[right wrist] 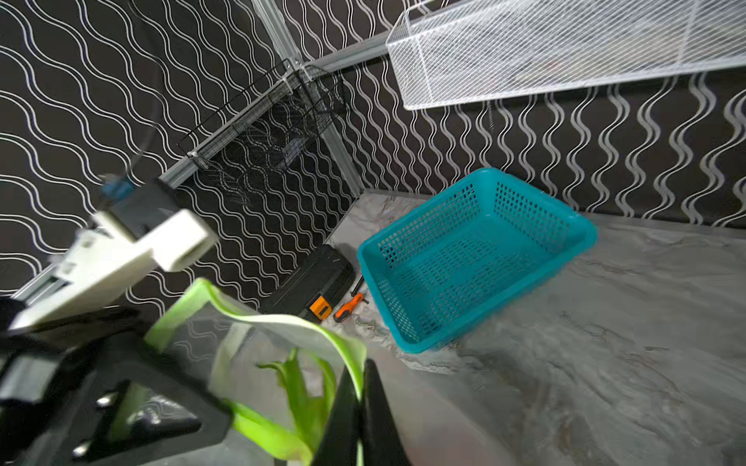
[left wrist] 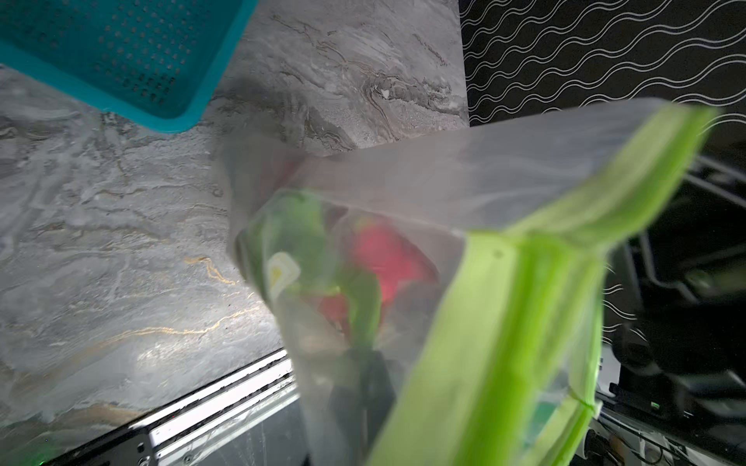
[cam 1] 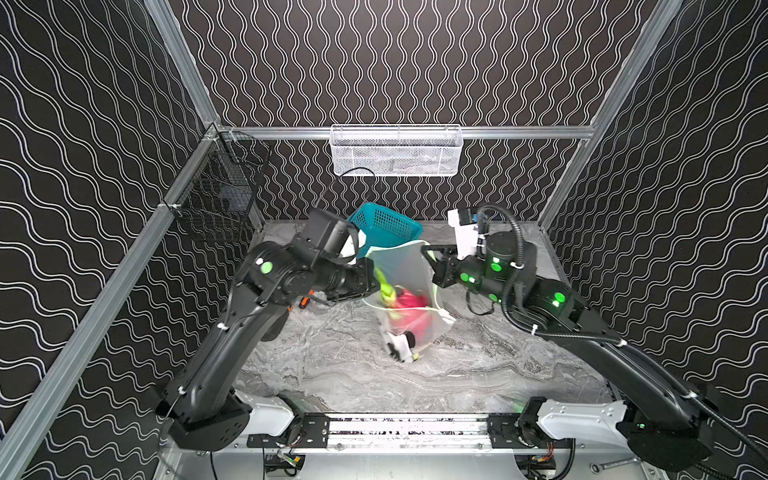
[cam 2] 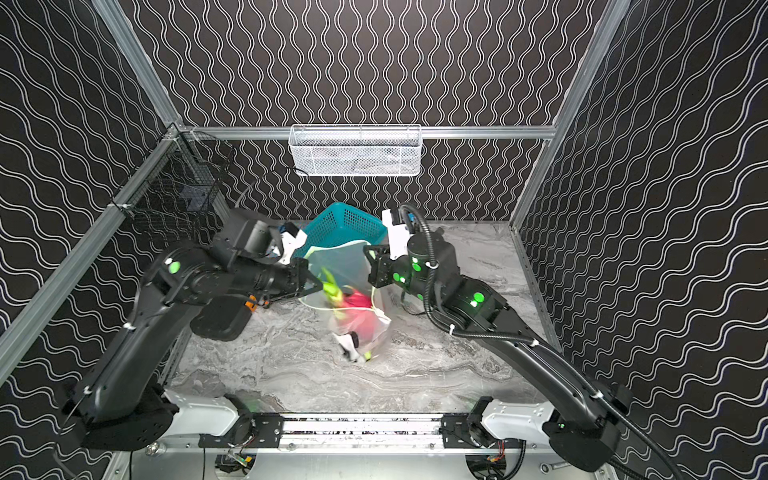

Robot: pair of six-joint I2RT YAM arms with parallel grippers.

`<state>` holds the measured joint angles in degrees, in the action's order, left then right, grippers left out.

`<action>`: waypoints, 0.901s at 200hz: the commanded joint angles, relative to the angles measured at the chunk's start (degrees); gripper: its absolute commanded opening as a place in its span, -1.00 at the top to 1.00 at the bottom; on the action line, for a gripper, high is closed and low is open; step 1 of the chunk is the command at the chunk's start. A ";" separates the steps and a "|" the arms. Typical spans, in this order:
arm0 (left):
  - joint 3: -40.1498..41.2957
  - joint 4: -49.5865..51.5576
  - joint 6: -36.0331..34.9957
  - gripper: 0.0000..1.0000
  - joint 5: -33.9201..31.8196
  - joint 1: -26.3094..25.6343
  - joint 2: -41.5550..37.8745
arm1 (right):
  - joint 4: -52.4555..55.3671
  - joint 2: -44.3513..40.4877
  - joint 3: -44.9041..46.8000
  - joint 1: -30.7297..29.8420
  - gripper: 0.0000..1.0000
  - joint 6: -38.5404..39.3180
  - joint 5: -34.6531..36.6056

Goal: Open the zip-top bag and take out the dragon fruit
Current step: Open the zipper of the food storage bag at the center of the board.

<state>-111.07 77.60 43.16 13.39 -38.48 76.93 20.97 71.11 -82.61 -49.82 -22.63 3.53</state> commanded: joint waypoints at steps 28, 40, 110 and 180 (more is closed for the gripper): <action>-14.19 13.35 -5.39 1.00 -7.35 2.25 2.93 | -16.78 7.44 0.23 0.33 1.00 -8.56 -11.92; -13.02 10.95 -7.10 1.00 -4.98 3.09 4.24 | -19.72 8.67 3.05 1.32 1.00 -9.15 -13.08; 13.95 -10.79 -14.81 1.00 4.67 3.56 13.10 | -25.72 5.16 30.00 11.45 1.00 -10.41 -20.08; 1.19 -6.91 -17.62 1.00 6.43 0.31 23.83 | -5.41 -8.66 24.43 15.59 -0.44 3.55 -24.55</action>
<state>-108.79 70.00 28.05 18.20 -36.97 99.85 6.81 61.95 -53.87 -34.54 -24.03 -12.86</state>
